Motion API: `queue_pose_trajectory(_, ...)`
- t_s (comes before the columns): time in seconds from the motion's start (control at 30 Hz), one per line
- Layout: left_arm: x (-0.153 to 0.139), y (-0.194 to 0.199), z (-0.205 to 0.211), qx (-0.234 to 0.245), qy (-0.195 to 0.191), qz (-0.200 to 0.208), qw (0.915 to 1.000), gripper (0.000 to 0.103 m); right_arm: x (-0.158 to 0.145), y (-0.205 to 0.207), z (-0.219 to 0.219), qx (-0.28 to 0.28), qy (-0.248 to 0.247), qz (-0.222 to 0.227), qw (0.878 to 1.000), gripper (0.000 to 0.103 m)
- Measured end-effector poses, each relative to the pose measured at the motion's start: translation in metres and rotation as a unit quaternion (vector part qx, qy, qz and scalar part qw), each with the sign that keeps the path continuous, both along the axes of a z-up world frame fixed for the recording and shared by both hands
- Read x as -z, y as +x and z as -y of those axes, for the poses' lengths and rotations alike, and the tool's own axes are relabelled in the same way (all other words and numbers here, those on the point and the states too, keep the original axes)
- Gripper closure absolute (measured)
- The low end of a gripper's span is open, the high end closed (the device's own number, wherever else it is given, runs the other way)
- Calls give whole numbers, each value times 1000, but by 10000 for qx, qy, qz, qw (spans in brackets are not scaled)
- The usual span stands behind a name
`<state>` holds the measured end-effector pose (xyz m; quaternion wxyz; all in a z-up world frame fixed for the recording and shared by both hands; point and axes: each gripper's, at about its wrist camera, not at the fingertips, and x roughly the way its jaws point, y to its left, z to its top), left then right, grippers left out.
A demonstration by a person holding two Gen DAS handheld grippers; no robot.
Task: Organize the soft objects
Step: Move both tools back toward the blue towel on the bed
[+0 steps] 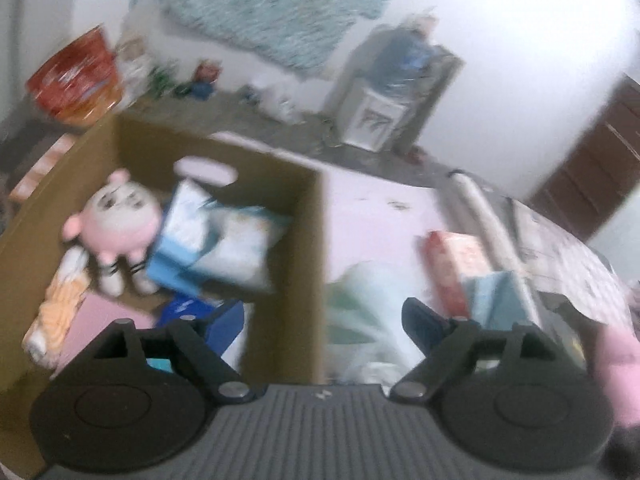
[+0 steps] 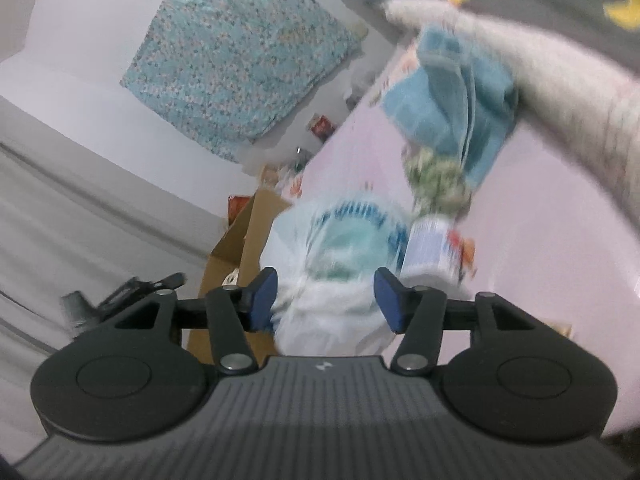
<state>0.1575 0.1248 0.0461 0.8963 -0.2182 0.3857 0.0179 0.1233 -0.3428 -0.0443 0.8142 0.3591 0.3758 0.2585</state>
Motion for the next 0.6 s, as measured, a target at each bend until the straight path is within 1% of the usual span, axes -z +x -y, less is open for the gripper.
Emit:
queue_pose_trajectory(0.07,-11,6,21,290,119,60,9995,10,-7,11,5,65,-214,227,9995,37)
queue_pose_trajectory(0.13,-20,16,48,597,249,93,9979,9,-13,26,9,126,-520,460,9975,31)
queue_pose_trajectory(0.23,-22,32,86,995,404,40,9942,9,-18,58,14,270,-1160,781,9898,30)
queue_pose_trajectory(0.3,-19,44,112,1140,595,-46,9917,9,-17,83,21,344,-1282,767,9882,29)
queue_pose_trajectory(0.37,-14,51,137,1254,792,-97,9889,9,-14,113,28,340,-1166,725,9899,29)
queue_pose_trajectory(0.4,-11,54,148,1319,840,-121,9876,9,-14,130,31,303,-1186,760,9896,29)
queue_pose_trajectory(0.47,-6,59,166,1445,846,-141,9858,9,-14,161,36,395,-1381,782,9865,29)
queue_pose_trajectory(0.53,-1,58,179,1451,770,-83,9864,9,-11,188,42,441,-1514,785,9844,30)
queue_pose_trajectory(0.6,5,56,189,1463,675,-57,9869,9,-4,216,47,394,-1532,630,9854,31)
